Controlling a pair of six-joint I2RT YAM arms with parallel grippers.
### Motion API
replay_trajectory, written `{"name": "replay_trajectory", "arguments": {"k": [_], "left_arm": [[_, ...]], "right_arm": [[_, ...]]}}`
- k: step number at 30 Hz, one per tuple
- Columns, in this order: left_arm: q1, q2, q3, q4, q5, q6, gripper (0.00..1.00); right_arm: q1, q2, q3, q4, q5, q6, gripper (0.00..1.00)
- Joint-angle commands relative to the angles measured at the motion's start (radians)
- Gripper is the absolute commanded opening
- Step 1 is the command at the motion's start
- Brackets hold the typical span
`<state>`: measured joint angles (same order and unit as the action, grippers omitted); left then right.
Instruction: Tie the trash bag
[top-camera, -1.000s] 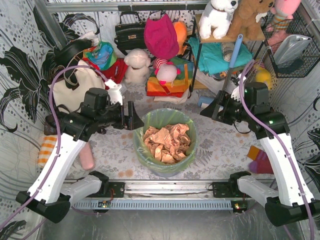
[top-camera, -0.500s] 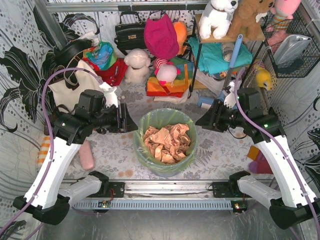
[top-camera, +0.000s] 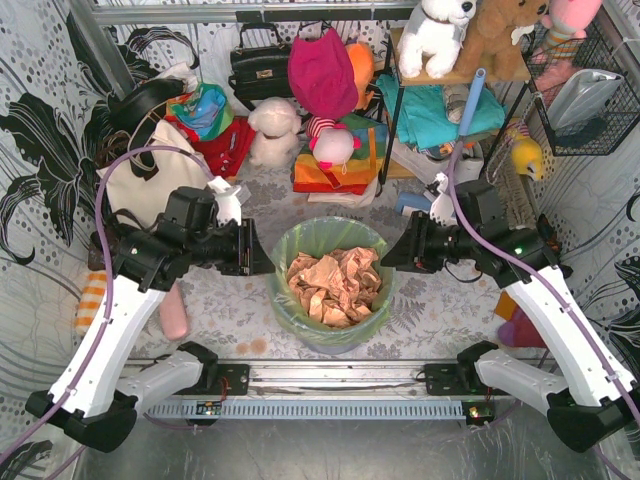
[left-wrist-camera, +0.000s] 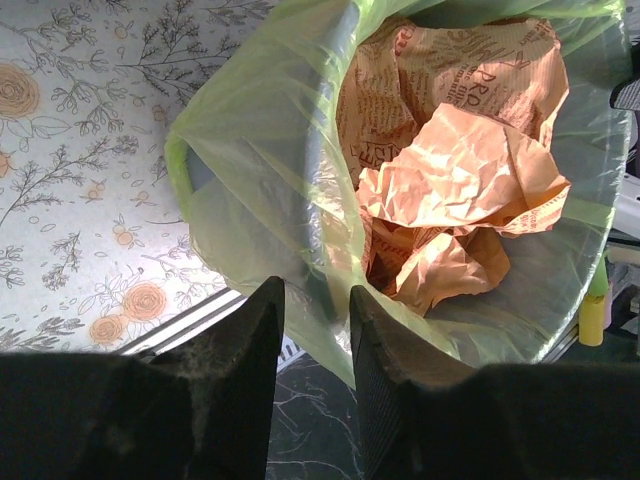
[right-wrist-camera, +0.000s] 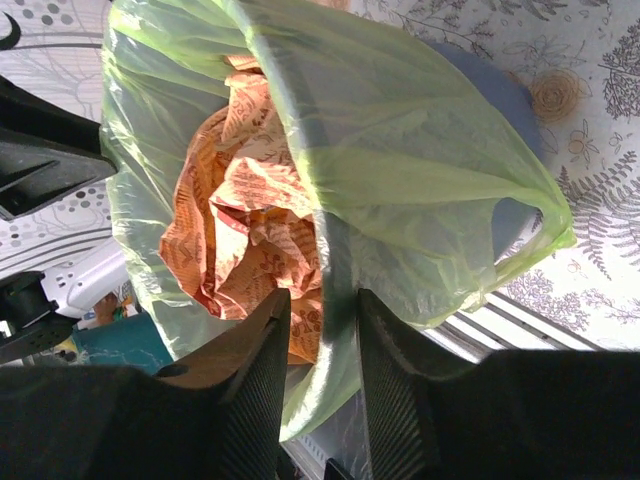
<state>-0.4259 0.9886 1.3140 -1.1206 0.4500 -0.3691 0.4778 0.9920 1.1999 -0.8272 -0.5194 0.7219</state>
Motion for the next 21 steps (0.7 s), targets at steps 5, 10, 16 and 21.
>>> {"name": "replay_trajectory", "arguments": {"k": [5,10,16,21], "left_arm": [[-0.009,-0.011,-0.031,0.019,0.027,0.004,0.37],[-0.01,-0.012,-0.025,0.036,0.027,-0.004,0.18],[-0.009,-0.014,-0.009,0.048,-0.018,-0.022,0.0],[-0.009,-0.001,0.005,0.058,-0.073,-0.041,0.0]], "right_arm": [[0.014,-0.003,-0.049,-0.005,0.0,0.019,0.27],[0.02,-0.008,-0.057,0.029,-0.004,0.031,0.11],[0.023,0.015,-0.019,0.06,0.004,0.032,0.0],[0.023,0.027,-0.025,0.142,0.029,0.067,0.0]]}}
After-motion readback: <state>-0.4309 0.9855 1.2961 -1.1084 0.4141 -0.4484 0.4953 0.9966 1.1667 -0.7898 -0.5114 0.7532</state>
